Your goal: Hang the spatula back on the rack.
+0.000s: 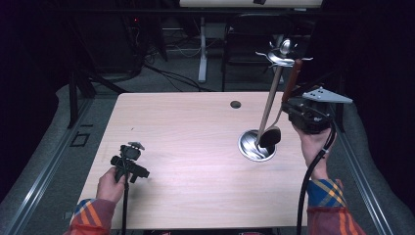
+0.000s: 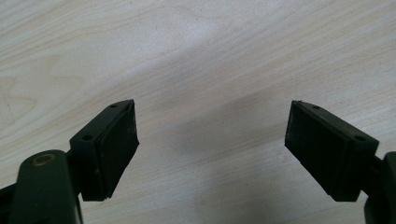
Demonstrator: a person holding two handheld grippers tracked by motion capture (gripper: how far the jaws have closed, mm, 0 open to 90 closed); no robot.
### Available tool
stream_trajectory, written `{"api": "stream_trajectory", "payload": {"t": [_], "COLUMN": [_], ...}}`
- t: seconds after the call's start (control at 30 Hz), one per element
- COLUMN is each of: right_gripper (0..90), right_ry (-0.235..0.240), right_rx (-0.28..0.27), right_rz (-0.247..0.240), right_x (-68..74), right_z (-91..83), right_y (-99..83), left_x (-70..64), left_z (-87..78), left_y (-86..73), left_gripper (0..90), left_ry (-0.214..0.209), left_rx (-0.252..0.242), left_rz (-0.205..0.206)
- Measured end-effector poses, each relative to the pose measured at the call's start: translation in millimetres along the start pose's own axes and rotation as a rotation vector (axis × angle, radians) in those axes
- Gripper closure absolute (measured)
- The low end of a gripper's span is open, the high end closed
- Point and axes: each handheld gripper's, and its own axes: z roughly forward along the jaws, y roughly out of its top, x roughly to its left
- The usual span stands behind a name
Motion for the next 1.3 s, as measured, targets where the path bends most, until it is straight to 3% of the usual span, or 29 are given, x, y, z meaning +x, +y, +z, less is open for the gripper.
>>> {"api": "stream_trajectory", "payload": {"t": [0.63, 1.03, 1.3], "right_gripper": [83.9, 83.5, 78.4], "right_ry": [0.013, -0.021, -0.015], "right_rx": [0.012, 0.011, 0.015], "right_rz": [0.010, -0.016, -0.015], "right_x": [-2.2, -3.2, -2.6], "right_z": [5.0, 5.4, 4.5], "right_y": [-1.9, -2.2, -2.5], "left_x": [-2.2, -2.7, -4.4], "left_z": [-0.7, -0.3, -0.2], "left_y": [1.1, 0.8, 0.2], "left_gripper": [16.9, 16.9, 16.9], "left_ry": [-0.008, -0.006, 0.000], "left_rx": [0.008, 0.011, 0.005], "left_rz": [0.012, 0.018, 0.024]}}
